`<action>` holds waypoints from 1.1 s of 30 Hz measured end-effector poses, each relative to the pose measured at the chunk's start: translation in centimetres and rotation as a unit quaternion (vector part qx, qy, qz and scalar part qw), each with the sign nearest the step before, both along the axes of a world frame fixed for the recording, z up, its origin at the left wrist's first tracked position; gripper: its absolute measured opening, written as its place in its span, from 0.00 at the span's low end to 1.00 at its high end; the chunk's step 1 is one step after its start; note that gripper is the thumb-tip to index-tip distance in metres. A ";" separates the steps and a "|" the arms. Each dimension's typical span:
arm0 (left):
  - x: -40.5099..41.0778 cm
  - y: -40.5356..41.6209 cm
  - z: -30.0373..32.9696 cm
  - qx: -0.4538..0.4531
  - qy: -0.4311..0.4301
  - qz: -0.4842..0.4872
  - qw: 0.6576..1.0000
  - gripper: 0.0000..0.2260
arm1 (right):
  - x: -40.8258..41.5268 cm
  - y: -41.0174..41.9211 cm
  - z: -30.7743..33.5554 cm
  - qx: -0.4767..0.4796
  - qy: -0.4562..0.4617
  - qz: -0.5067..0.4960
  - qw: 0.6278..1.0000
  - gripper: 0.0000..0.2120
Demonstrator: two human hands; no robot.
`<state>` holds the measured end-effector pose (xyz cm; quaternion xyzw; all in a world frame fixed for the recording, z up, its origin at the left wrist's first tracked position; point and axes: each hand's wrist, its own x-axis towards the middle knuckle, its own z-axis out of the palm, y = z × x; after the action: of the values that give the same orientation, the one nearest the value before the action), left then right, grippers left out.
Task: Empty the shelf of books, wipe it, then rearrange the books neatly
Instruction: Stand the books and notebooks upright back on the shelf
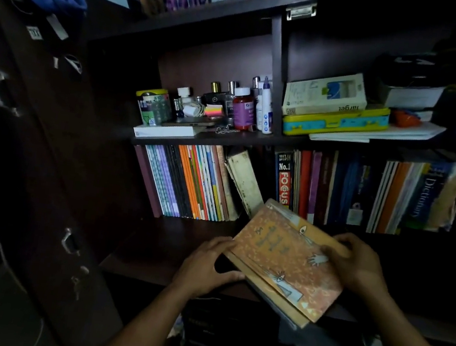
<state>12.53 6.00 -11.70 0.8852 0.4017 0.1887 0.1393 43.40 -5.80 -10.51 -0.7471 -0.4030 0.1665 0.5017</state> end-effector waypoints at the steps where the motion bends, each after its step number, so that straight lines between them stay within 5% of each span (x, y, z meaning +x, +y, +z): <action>1: 0.0 -0.1 0.1 -0.001 -0.001 -0.002 1.000 0.38 | 0.2 0.0 -0.1 0.023 0.034 -0.007 0.999 0.07; 8: 0.1 -0.5 0.6 -0.051 -0.036 0.028 0.998 0.46 | -0.4 -0.6 0.3 0.126 0.117 0.002 0.985 0.04; 12: 0.3 -0.8 1.1 -0.155 -0.127 0.052 0.978 0.49 | -0.8 -1.6 0.7 0.168 0.125 0.001 0.978 0.04; 17: 2.0 -2.1 4.3 -0.279 -0.335 0.068 0.897 0.46 | -1.8 -0.7 4.3 0.203 0.093 0.022 0.974 0.02; 19: 2.9 -2.9 5.2 -0.325 -0.402 0.043 0.855 0.37 | -3.7 0.7 6.6 0.214 0.088 0.060 0.971 0.03; 25: -1.2 -1.8 7.0 -0.275 -0.542 0.153 0.779 0.30 | -10.8 5.8 10.3 0.248 0.106 0.157 0.950 0.03; 29: -4.1 -0.3 5.0 -0.294 -0.459 0.138 0.827 0.17 | -14.7 8.9 8.5 0.225 0.070 0.212 0.949 0.02; 33: -5.9 2.5 4.2 -0.125 -0.422 0.222 0.870 0.07 | -16.0 11.1 7.3 0.079 -0.063 0.289 0.952 0.14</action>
<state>6.65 8.45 -7.55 0.5845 0.5106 0.5183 0.3593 27.39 5.30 -3.23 -0.5657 -0.6445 0.2246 0.4628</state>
